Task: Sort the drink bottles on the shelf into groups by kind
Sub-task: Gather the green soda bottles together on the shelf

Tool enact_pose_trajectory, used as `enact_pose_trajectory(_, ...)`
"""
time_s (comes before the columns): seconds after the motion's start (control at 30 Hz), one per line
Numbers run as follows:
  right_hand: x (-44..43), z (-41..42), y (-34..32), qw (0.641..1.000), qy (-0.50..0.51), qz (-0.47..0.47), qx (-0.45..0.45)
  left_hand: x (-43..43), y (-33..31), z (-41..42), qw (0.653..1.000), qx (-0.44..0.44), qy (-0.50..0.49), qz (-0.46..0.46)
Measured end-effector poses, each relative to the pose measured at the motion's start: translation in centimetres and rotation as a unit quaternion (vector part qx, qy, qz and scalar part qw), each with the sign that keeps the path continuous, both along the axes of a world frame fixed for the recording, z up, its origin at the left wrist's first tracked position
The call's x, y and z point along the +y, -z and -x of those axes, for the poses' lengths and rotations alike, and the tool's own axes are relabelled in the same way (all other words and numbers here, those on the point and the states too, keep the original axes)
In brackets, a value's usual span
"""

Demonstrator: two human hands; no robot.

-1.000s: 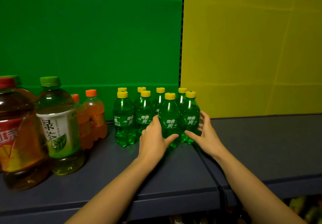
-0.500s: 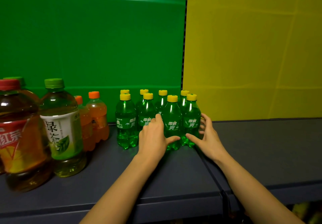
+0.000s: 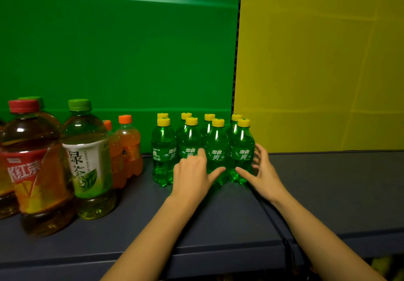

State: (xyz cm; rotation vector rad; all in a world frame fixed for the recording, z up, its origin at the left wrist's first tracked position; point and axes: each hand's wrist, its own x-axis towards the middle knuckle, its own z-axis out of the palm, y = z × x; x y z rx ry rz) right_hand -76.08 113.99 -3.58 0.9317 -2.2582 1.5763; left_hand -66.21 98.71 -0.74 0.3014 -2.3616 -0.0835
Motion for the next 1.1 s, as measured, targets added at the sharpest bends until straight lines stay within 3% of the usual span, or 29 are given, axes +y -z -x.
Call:
enact_pose_trajectory(0.13,-0.1,-0.1,-0.2,0.998,-0.008,0.023,-0.052,-3.0,-0.3,-1.7,0.972,0.231,0.048,-0.002)
enact_pose_trajectory(0.2,-0.3,0.0,-0.6,0.996,-0.009,0.033,-0.078,-4.5,-0.3,-2.0,0.957,0.279,0.054,-0.063)
enact_pose_trajectory(0.33,-0.8,0.8,-1.4,0.991,-0.024,0.039,-0.124,-6.3,-0.5,-2.0,0.93,0.195,0.101,-0.295)
enact_pose_trajectory(0.47,-1.5,1.2,-1.5,0.987,-0.033,0.058,-0.143,-8.1,-0.1,-1.1,0.848,0.075,0.161,-0.5)
enact_pose_trajectory(0.7,-2.0,1.2,-1.0,0.988,-0.026,0.066,-0.138,-9.7,-0.1,0.1,0.818,0.042,0.18,-0.544)
enact_pose_trajectory(1.1,-2.5,1.5,-0.9,0.989,-0.022,0.066,-0.131,-10.4,0.3,0.6,0.819,0.037,0.216,-0.53)
